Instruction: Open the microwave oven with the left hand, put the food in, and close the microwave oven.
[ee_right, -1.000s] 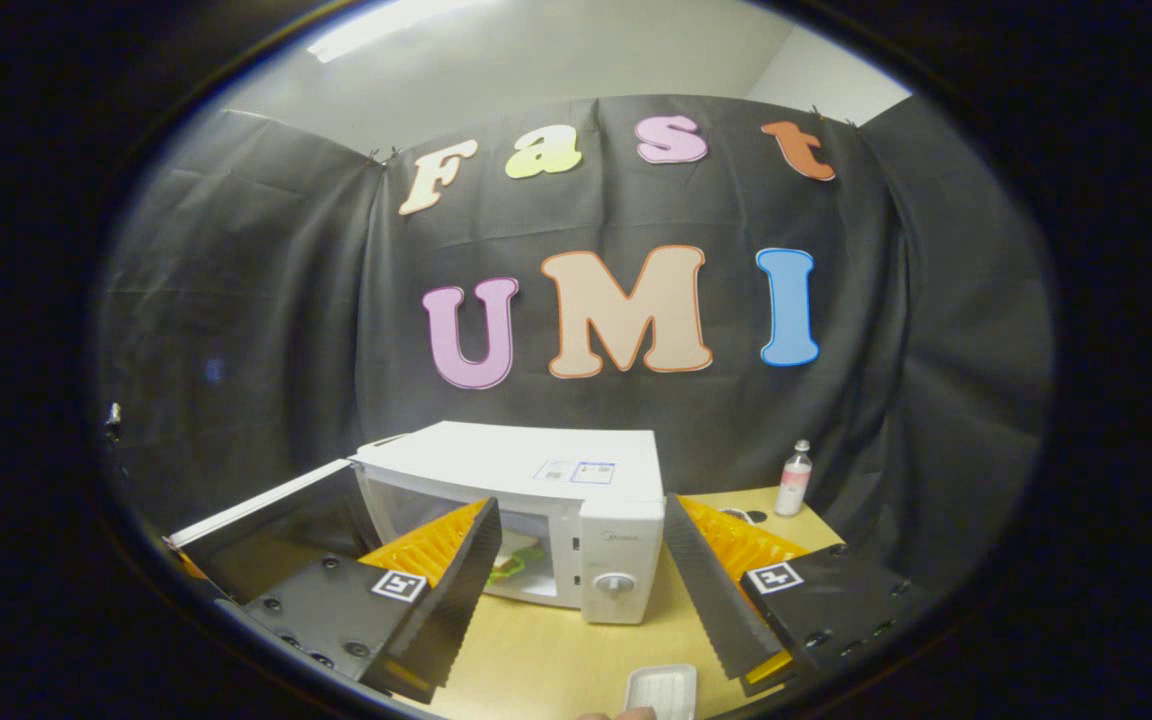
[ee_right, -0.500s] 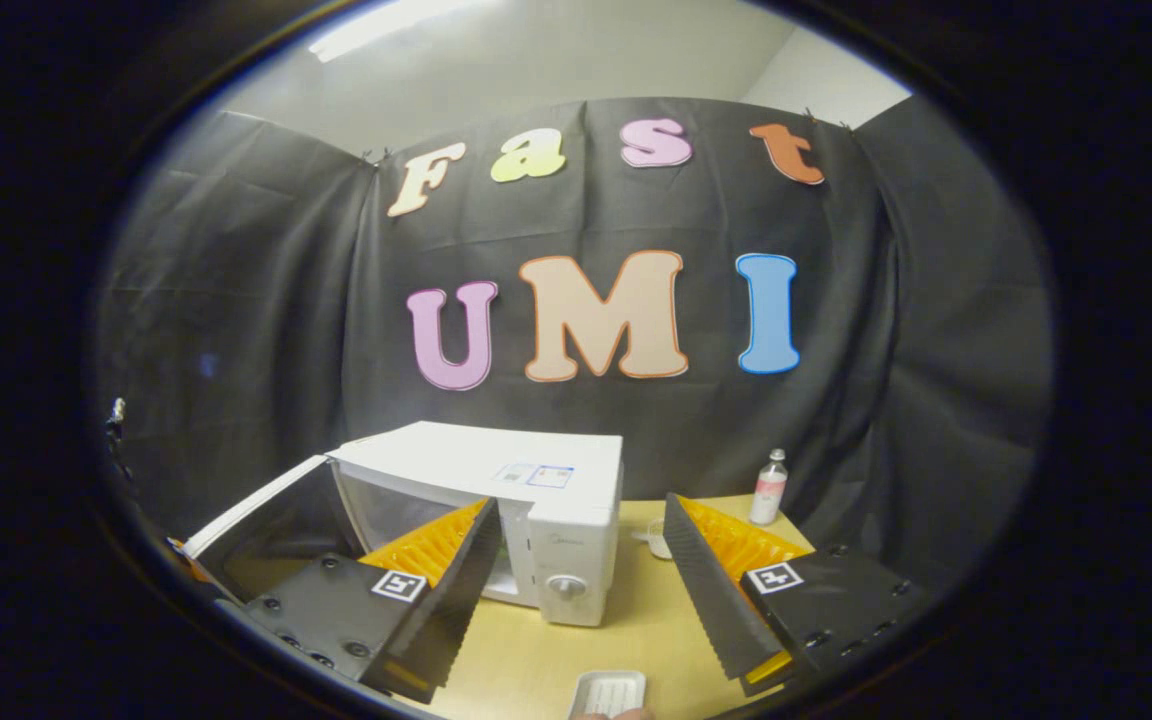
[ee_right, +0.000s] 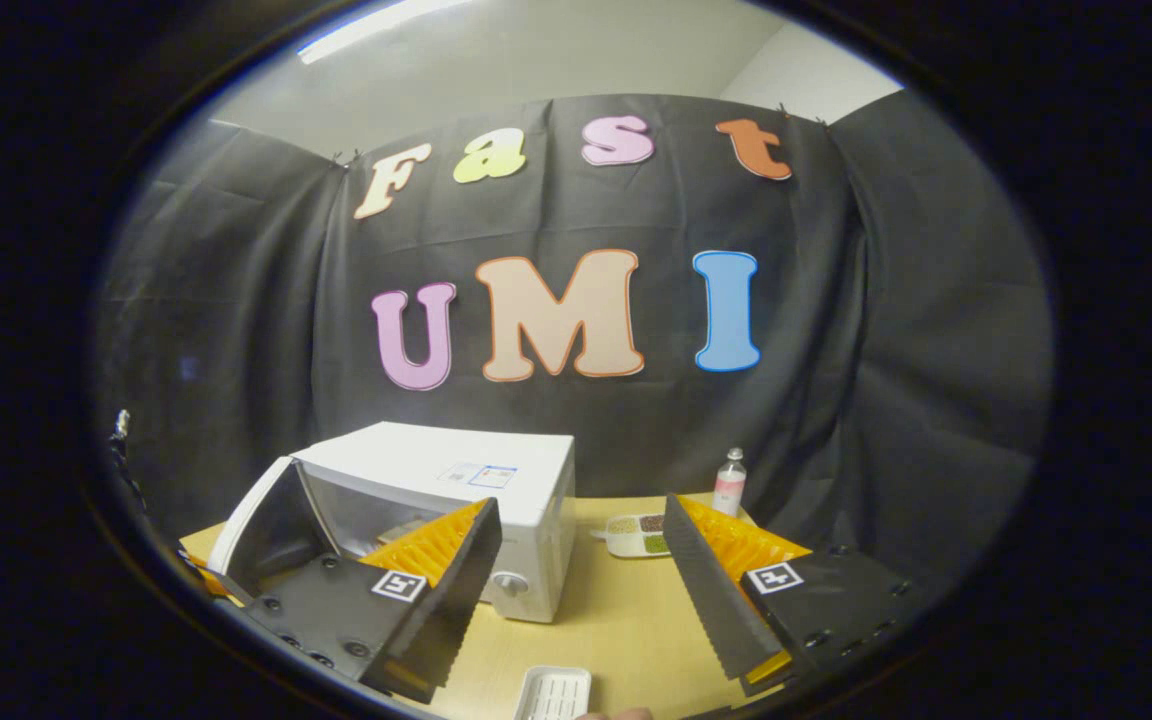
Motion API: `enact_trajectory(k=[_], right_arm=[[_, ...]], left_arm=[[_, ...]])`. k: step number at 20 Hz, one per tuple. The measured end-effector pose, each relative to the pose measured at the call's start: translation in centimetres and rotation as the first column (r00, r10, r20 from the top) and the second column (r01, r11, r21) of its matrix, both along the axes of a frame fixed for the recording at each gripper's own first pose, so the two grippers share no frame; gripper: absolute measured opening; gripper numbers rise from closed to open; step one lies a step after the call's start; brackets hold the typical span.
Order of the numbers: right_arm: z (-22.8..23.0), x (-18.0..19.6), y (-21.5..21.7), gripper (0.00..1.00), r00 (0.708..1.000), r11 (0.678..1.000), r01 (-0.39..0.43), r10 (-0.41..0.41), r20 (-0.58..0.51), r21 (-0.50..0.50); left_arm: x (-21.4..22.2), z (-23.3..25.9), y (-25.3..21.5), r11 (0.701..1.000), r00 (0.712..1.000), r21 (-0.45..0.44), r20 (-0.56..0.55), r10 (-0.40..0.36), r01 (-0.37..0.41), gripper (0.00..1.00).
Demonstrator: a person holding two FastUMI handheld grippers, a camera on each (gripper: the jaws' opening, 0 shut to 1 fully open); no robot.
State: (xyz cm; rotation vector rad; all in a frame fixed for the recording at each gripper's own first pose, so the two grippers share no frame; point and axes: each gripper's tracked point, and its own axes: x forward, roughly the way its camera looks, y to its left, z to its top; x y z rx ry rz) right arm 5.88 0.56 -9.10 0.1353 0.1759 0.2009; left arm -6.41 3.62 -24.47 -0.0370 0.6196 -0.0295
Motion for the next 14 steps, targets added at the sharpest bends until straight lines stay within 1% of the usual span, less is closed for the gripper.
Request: enact_trajectory(k=[5, 6, 8, 9, 14], right_arm=[[0.2, 0.7, -1.6, 0.92, 1.0, 1.0, 0.015, -0.015, 0.016, -0.02], [0.3, 0.8, -1.8, 0.99, 1.0, 1.0, 0.02, -0.02, 0.014, -0.013], [0.5, 1.0, -2.4, 0.99, 0.999, 0.999, 0.032, -0.032, 0.017, -0.006], [0.6, 1.1, -2.6, 0.92, 0.999, 0.999, 0.035, -0.035, 0.019, -0.005], [0.4, 0.9, -4.0, 0.92, 0.998, 0.998, 0.055, -0.055, 0.019, -0.02]], left_arm=[[1.8, 0.6, -1.4, 0.999, 0.999, 0.004, 0.015, -0.032, 0.032, 0.0], [2.0, 0.8, -1.5, 0.999, 0.999, 0.005, 0.018, -0.034, 0.034, 0.0], [2.7, 1.0, -2.0, 0.999, 0.999, 0.007, 0.03, -0.043, 0.043, 0.0], [3.0, 1.0, -2.2, 0.999, 0.998, 0.007, 0.032, -0.047, 0.046, 0.0], [4.5, 1.2, -4.4, 0.995, 0.995, 0.007, 0.039, -0.096, 0.096, 0.0]])
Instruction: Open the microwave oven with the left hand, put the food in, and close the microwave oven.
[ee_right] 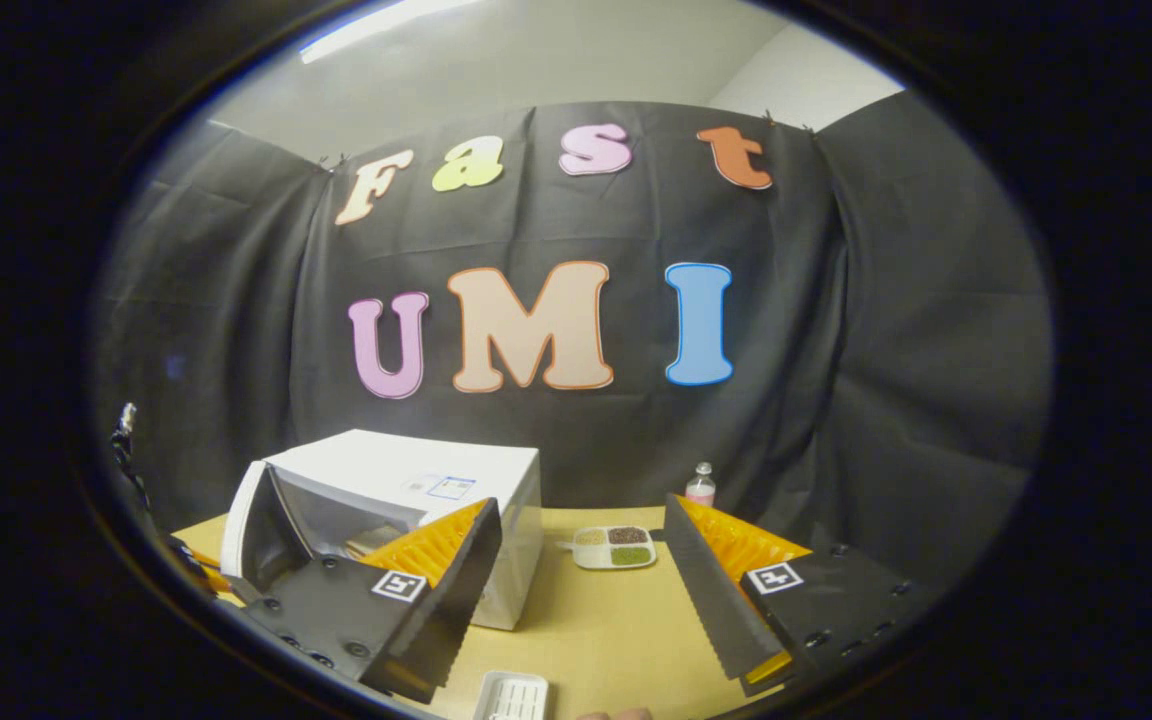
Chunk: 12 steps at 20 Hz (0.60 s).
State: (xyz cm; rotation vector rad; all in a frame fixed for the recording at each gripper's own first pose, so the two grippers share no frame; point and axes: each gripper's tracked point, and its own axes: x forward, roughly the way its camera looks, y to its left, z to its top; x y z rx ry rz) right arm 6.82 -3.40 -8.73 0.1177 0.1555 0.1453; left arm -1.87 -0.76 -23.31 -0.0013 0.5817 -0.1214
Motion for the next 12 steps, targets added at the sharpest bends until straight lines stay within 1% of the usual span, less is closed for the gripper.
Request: enact_trajectory(k=[3, 7, 12], right_arm=[[-0.2, -0.2, -0.8, 0.92, 1.0, 0.999, 0.024, -0.024, -0.014, 0.021], [0.3, -0.6, -2.5, 0.92, 0.999, 0.999, 0.049, -0.049, 0.003, -0.002], [0.6, -1.0, -5.1, 0.92, 0.995, 0.994, 0.104, -0.104, 0.003, 0.012]], left_arm=[[1.2, 0.3, -1.7, 0.999, 0.999, -0.008, 0.01, -0.047, 0.047, 0.0], [3.1, 0.6, -3.4, 0.995, 0.995, 0.008, 0.022, -0.097, 0.096, 0.0], [6.0, 1.0, -5.4, 0.989, 0.989, -0.002, 0.037, -0.145, 0.146, 0.0]])
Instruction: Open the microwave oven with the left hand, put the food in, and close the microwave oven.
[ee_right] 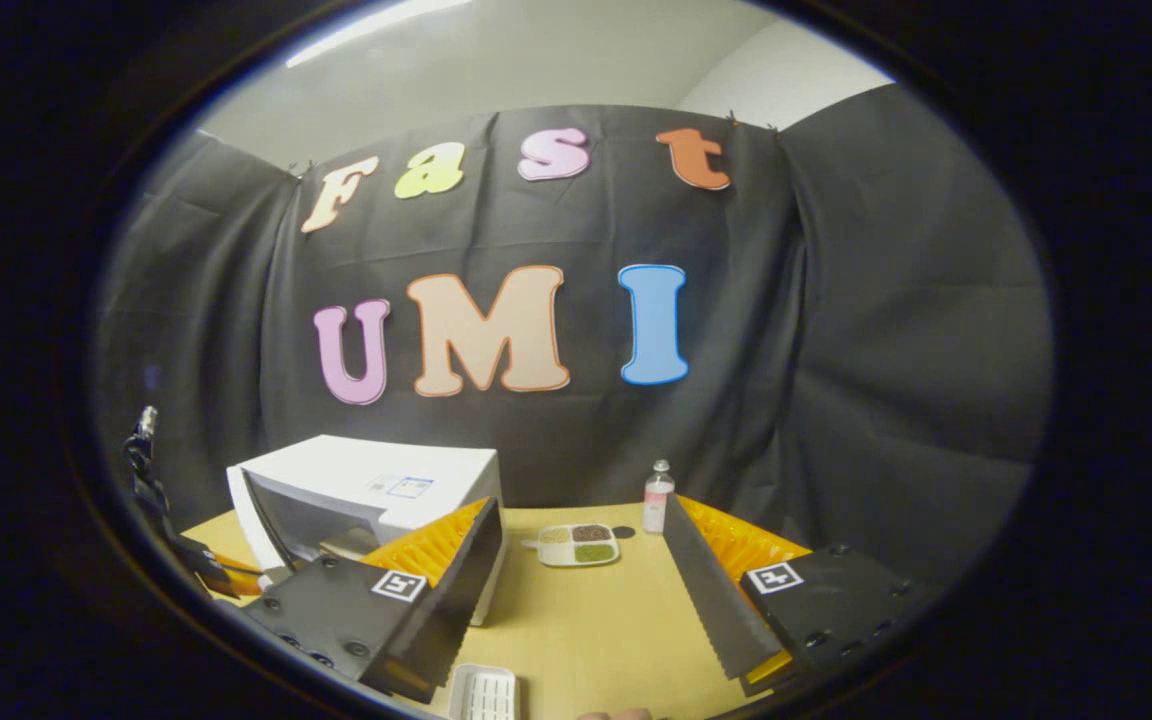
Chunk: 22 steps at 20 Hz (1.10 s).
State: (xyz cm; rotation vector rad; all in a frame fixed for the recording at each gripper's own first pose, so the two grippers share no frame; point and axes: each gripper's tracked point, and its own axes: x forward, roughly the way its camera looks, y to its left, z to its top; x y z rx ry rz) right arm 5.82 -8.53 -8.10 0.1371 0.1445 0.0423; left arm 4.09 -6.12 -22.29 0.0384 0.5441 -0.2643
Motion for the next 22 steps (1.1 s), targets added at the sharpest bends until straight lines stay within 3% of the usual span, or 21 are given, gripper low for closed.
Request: enact_trajectory(k=[2, 3, 4, 5, 6, 8, 9, 10, 11, 12, 22], right_arm=[[0.2, -0.2, -0.7, 0.92, 1.0, 1.0, 0.013, -0.013, 0.004, -0.004], [0.3, -0.3, -1.1, 0.99, 1.0, 1.0, 0.02, -0.02, 0.005, -0.007], [0.2, -0.3, -1.6, 0.92, 1.0, 1.0, 0.027, -0.027, 0.006, -0.011], [0.2, -0.4, -1.9, 0.92, 0.999, 0.999, 0.034, -0.034, 0.004, -0.012], [0.1, -0.5, -2.2, 0.99, 0.999, 0.999, 0.04, -0.04, 0.001, -0.01], [0.0, -0.7, -2.8, 0.99, 0.999, 0.999, 0.053, -0.053, -0.002, -0.005], [0.0, -0.7, -3.0, 0.92, 0.998, 0.998, 0.057, -0.057, -0.002, -0.007], [0.0, -0.7, -3.2, 0.92, 0.998, 0.998, 0.061, -0.061, 0.0, -0.011], [0.0, -0.8, -3.5, 0.99, 0.998, 0.998, 0.065, -0.065, -0.001, -0.014], [-0.1, -1.0, -3.6, 0.92, 0.998, 0.998, 0.068, -0.069, -0.004, -0.013], [-0.4, -1.4, -5.5, 0.92, 0.993, 0.993, 0.115, -0.115, -0.016, 0.001]], left_arm=[[1.1, 0.2, -0.9, 0.999, 1.0, 0.011, 0.01, -0.03, 0.03, 0.0], [1.6, 0.4, -1.1, 0.999, 0.999, 0.021, 0.016, -0.043, 0.042, 0.0], [2.2, 0.5, -1.4, 0.998, 0.998, 0.025, 0.022, -0.052, 0.052, 0.0], [2.7, 0.4, -1.7, 0.998, 0.998, 0.026, 0.02, -0.057, 0.056, 0.0], [3.2, 0.3, -2.0, 0.998, 0.998, 0.02, 0.014, -0.057, 0.056, 0.0], [4.4, 0.0, -2.5, 0.999, 0.999, -0.001, 0.002, -0.05, 0.05, 0.0], [5.1, 0.1, -2.8, 0.999, 0.999, -0.013, 0.0, -0.046, 0.046, 0.0], [5.6, 0.1, -3.0, 0.999, 0.999, -0.027, -0.005, -0.039, 0.039, 0.0], [6.1, 0.0, -3.2, 0.999, 0.999, -0.042, -0.016, -0.03, 0.029, 0.0], [6.8, -0.1, -3.4, 0.998, 1.0, -0.059, -0.02, -0.023, 0.021, 0.0], [10.9, 0.3, -4.3, 0.994, 0.999, -0.102, -0.016, 0.04, -0.041, 0.0]])
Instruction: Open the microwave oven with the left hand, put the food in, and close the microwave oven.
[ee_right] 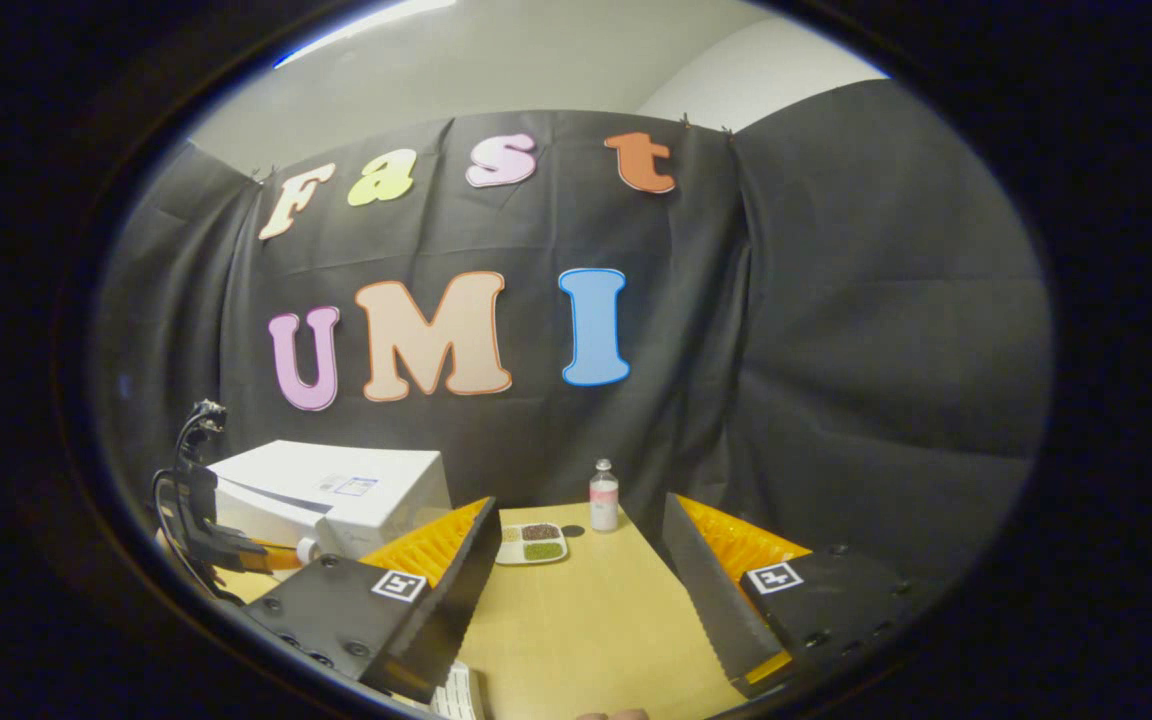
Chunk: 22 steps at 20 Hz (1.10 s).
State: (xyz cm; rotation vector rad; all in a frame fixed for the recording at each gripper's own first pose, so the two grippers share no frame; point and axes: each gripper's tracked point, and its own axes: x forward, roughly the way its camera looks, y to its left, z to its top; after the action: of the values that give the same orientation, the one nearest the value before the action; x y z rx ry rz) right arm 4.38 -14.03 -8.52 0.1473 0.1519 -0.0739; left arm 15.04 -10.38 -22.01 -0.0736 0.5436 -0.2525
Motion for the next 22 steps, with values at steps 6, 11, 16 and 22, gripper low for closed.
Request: enact_trajectory(k=[6, 11, 16, 22], right_arm=[[0.3, 0.3, 0.4, 0.92, 1.0, 0.999, -0.011, 0.011, -0.003, -0.038], [0.4, 0.8, 1.0, 0.92, 1.0, 0.999, -0.022, 0.021, -0.004, -0.026], [0.3, 1.0, 1.4, 0.99, 0.999, 0.999, -0.034, 0.034, -0.003, -0.027], [-0.1, 0.5, 1.0, 0.92, 1.0, 0.999, -0.026, 0.026, -0.011, -0.027]], left_arm=[[1.1, 0.0, 0.0, 0.995, 0.998, -0.074, -0.01, 0.065, -0.065, 0.0], [2.1, -0.1, 0.0, 0.991, 0.996, -0.097, -0.015, 0.087, -0.088, 0.0], [2.2, -0.1, 0.1, 0.991, 0.996, -0.101, -0.003, 0.093, -0.092, 0.0], [0.2, 1.7, 0.0, 0.992, 0.996, -0.105, 0.034, 0.079, -0.075, 0.0]])
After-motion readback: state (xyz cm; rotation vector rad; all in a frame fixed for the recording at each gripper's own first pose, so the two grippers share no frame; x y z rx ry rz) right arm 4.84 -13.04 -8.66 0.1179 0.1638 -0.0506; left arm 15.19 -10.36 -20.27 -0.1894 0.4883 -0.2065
